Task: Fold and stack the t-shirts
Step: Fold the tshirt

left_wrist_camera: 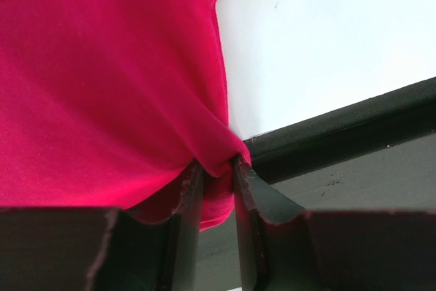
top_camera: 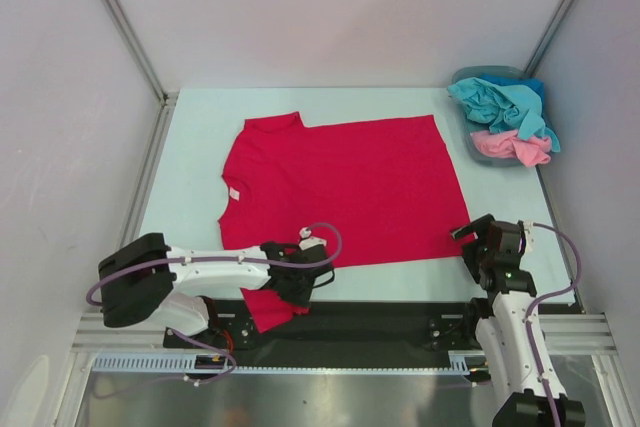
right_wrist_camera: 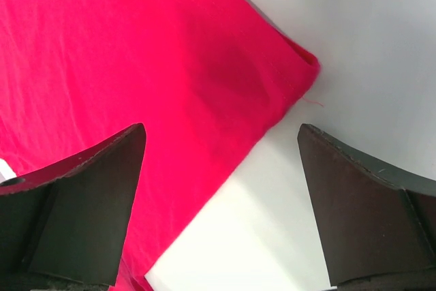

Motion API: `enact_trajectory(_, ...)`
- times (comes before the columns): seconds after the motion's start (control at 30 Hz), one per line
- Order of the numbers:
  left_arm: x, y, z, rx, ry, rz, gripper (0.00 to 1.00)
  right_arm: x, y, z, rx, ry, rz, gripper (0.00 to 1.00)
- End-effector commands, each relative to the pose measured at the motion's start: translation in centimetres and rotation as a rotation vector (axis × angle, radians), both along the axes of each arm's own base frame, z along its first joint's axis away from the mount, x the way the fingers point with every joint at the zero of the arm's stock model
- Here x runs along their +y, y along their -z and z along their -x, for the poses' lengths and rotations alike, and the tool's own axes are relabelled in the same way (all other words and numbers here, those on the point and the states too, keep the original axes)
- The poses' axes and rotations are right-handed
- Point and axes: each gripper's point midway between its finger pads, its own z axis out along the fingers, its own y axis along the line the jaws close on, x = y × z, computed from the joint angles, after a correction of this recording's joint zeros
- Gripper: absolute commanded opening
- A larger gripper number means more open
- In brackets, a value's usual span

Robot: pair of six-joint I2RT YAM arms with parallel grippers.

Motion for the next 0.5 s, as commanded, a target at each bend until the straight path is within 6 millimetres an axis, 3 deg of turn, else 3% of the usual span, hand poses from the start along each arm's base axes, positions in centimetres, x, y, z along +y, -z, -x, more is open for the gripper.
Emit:
enact_trajectory(0.0, -1.8, -0.7, -0.6, -0.025, 0.017, 0.052, 0.25, -0.5, -0.1, -0.8, -0.019, 0.012, 0.016, 0.99)
enact_trajectory(0.2, -2.1, -1.3, -0.9, -0.037, 0.015, 0.057, 0.11, -0.8, -0.2, -1.9, -0.023, 0.010, 0.015, 0.95)
enact_trajectory(0.47, -2.2, -2.1, -1.4, -0.062, -0.003, 0.057, 0.00, -0.3, -0.4, -2.7, -0.038, -0.015, -0.013, 0.76)
